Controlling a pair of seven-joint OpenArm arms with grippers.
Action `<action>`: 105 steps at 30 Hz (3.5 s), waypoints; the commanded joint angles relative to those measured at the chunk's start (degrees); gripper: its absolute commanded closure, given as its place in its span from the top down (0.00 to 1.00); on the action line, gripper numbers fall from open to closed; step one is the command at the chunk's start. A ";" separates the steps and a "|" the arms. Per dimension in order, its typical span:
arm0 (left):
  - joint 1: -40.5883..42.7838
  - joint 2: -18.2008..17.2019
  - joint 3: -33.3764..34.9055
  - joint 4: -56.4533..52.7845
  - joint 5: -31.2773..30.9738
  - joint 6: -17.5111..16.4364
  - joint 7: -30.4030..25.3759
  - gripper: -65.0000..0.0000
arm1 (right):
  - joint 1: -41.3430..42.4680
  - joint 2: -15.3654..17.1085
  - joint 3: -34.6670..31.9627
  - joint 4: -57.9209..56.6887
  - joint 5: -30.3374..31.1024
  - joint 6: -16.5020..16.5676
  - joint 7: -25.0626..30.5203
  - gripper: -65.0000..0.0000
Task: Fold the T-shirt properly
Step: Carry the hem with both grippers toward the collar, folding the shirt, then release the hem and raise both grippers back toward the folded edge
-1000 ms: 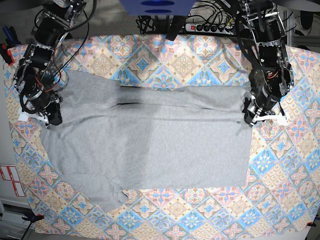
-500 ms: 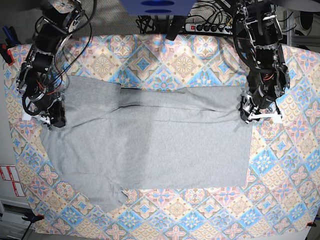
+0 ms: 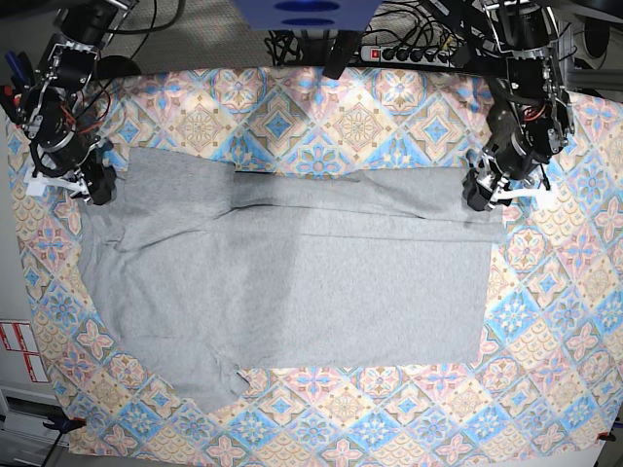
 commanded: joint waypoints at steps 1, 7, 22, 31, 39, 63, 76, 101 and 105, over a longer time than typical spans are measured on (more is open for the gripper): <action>0.24 -0.75 -0.15 1.03 -1.70 -0.64 -0.21 0.33 | 0.08 1.03 0.21 1.29 0.95 0.58 0.55 0.36; 4.02 -0.75 -0.15 1.03 -7.15 -0.64 -0.12 0.33 | -0.97 1.03 0.21 1.29 0.95 0.58 0.55 0.36; 7.81 -0.75 -1.82 1.03 -11.02 -0.56 -0.12 0.33 | -0.79 1.03 -0.14 1.20 1.04 0.58 0.55 0.36; 3.50 -0.40 -1.82 -2.57 -10.75 -0.56 -0.56 0.33 | -0.71 1.03 -0.14 1.20 1.04 0.58 0.55 0.36; -1.60 0.66 -1.38 -5.03 -6.00 -0.56 -0.21 0.31 | -0.88 1.03 0.03 1.29 1.04 0.58 0.47 0.36; -1.16 0.83 -1.38 -4.94 -6.18 -0.56 -0.12 0.00 | 4.92 1.03 1.53 -15.15 0.68 0.32 0.99 0.45; 2.27 0.57 -1.56 0.77 -5.92 -0.56 3.48 0.00 | 5.36 1.20 2.05 -15.41 0.95 0.49 0.55 0.01; 22.22 -5.58 -1.82 14.13 -5.92 -0.82 3.22 0.00 | -12.14 1.90 5.31 -3.72 1.04 0.49 0.47 0.00; 22.75 -5.32 -1.74 13.87 -5.83 -0.82 3.13 0.00 | -12.22 1.90 5.31 -3.72 1.04 0.49 0.47 0.01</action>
